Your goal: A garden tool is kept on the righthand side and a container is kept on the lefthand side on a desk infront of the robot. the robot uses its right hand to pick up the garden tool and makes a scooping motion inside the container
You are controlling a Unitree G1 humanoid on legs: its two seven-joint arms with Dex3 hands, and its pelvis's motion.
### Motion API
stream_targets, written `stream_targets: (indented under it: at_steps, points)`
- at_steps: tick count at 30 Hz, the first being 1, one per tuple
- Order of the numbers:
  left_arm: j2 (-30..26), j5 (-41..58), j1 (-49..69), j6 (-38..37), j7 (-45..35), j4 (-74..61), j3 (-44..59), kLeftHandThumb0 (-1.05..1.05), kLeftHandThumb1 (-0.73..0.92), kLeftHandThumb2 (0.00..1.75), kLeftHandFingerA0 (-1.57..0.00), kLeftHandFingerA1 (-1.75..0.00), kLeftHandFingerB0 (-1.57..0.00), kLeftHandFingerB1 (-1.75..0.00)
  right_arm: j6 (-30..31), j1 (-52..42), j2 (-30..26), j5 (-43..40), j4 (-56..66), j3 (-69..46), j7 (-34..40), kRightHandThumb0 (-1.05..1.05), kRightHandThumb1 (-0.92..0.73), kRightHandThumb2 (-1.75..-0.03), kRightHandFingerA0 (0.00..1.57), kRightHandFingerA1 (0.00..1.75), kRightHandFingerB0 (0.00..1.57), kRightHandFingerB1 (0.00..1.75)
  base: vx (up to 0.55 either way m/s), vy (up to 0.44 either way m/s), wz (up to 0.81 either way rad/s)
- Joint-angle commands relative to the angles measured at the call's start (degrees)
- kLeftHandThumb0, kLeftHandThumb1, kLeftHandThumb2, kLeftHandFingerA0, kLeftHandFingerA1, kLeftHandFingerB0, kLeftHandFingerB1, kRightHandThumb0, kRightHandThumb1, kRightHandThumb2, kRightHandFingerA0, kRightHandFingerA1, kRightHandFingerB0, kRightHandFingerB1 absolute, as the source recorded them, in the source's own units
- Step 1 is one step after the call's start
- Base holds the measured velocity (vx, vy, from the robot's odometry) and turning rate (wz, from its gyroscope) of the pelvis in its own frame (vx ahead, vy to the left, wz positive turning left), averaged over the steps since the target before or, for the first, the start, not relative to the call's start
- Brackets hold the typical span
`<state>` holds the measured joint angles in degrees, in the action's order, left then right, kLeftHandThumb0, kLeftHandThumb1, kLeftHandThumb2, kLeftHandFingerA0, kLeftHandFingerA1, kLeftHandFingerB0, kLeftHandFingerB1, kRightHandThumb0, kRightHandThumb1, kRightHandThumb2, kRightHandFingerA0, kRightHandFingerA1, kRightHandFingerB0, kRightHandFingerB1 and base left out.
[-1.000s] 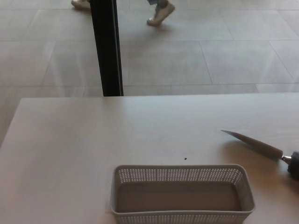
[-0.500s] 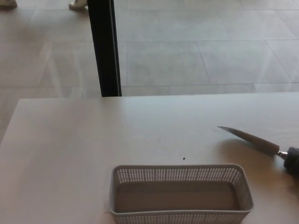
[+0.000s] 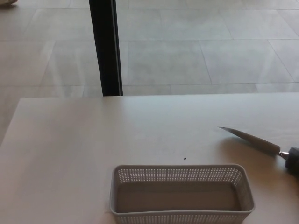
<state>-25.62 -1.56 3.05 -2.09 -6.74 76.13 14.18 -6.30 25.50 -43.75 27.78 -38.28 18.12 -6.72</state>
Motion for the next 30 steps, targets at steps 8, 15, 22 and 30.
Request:
stream_targets:
  at_steps: [8,15,22,30]
  points:
    - [-0.87,0.09,-0.1,0.43,0.28,0.13,-0.39,-0.53,0.67,0.6,-0.64,-0.65,-0.58,-0.48,2.85,1.84,2.76,4.73,-2.74,3.85,-4.16,-0.93,-0.56,-0.88,0.0,0.06,0.11,0.2,0.0,0.0,0.0]
    - [-0.76,0.15,-0.23,0.55,0.38,0.18,-0.44,-0.52,0.67,0.6,-0.62,-0.64,-0.57,-0.49,10.29,4.03,3.33,12.17,-5.22,11.5,-8.96,-0.68,-0.51,-0.85,0.4,0.64,0.05,0.26,0.0,0.0,0.0]
    - [-1.1,-0.47,-0.22,0.41,0.28,0.17,-1.56,-0.53,0.68,0.6,-0.63,-0.63,-0.56,-0.5,13.64,7.01,4.87,15.62,-11.97,18.02,-10.73,-0.36,-0.68,-0.6,0.89,1.05,0.71,0.47,0.0,0.0,0.0]
    - [-1.2,0.03,-0.26,0.52,0.21,0.05,-1.51,-0.51,0.7,0.61,-0.58,-0.63,-0.52,-0.49,7.52,3.58,3.91,15.22,-14.31,17.32,5.5,-0.36,-0.68,-0.63,0.65,1.44,0.74,0.5,0.0,0.0,0.01]
